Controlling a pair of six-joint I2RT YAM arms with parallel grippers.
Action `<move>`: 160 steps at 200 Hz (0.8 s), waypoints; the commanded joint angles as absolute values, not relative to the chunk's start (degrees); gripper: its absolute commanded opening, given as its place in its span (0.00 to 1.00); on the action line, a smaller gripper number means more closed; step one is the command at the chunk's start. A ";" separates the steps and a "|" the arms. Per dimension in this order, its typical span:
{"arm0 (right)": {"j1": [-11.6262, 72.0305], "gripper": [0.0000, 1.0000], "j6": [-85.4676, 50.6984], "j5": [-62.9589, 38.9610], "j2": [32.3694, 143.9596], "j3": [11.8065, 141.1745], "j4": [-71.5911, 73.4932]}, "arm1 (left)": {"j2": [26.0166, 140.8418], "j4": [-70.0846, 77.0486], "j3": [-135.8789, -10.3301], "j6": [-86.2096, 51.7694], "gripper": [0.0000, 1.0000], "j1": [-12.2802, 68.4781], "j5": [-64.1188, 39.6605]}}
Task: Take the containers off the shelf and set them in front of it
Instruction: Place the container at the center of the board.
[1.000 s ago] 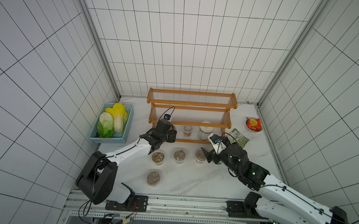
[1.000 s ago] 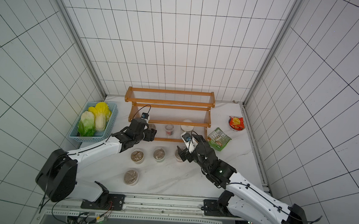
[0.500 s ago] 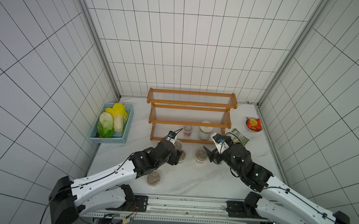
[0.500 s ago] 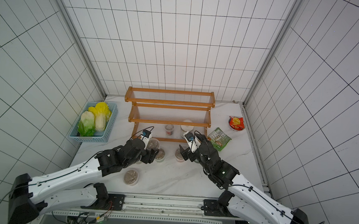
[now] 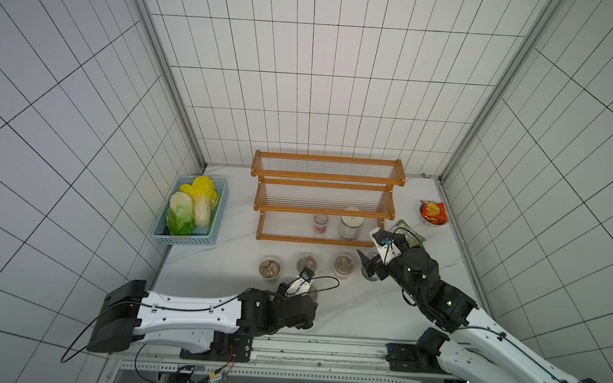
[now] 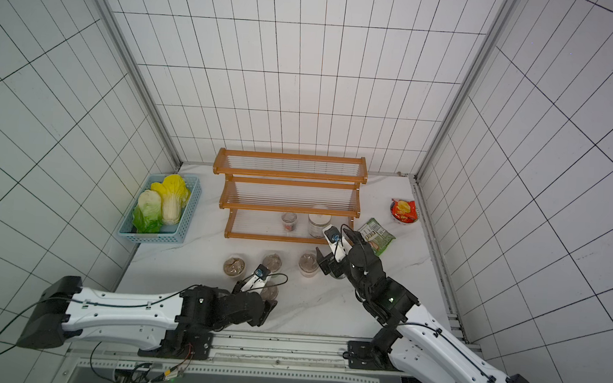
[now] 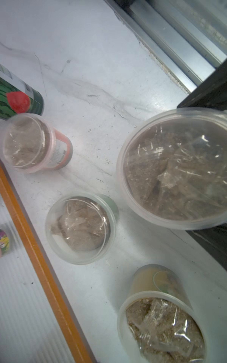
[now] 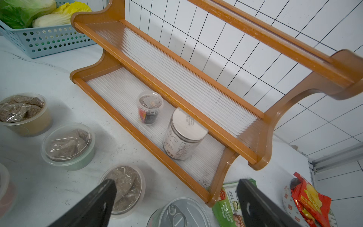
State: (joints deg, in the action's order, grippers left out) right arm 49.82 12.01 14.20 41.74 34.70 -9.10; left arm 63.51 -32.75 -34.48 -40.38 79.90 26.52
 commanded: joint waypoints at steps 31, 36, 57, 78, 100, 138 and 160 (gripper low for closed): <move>49.23 0.99 12.36 14.06 42.25 35.40 -10.67 | 68.08 -26.88 -32.44 -44.86 0.78 82.33 29.44; 49.23 0.99 12.47 14.06 42.28 35.42 -10.72 | 68.56 -26.61 -32.22 -45.06 0.78 82.61 29.44; 49.22 0.99 12.93 14.24 42.25 35.29 -10.72 | 69.55 -25.20 -31.16 -45.68 0.78 82.96 28.86; 49.21 0.99 12.82 14.16 42.01 35.16 -10.65 | 69.71 -24.70 -30.53 -45.53 0.78 83.08 28.48; 49.12 0.99 12.16 13.72 42.17 35.24 -10.60 | 69.96 -24.48 -30.60 -44.98 0.83 83.09 28.22; 49.13 0.99 8.91 10.28 44.95 36.59 -9.49 | 68.53 -26.59 -31.45 -44.17 0.90 83.10 28.48; 49.13 0.99 5.27 6.44 49.00 38.32 -7.46 | 67.31 -27.95 -31.66 -44.36 0.92 83.11 28.05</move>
State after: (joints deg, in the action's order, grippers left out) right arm 49.71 9.96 11.03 45.87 35.18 -10.04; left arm 69.06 -26.61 -31.16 -44.60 82.83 28.03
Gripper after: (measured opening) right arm 0.992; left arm 0.916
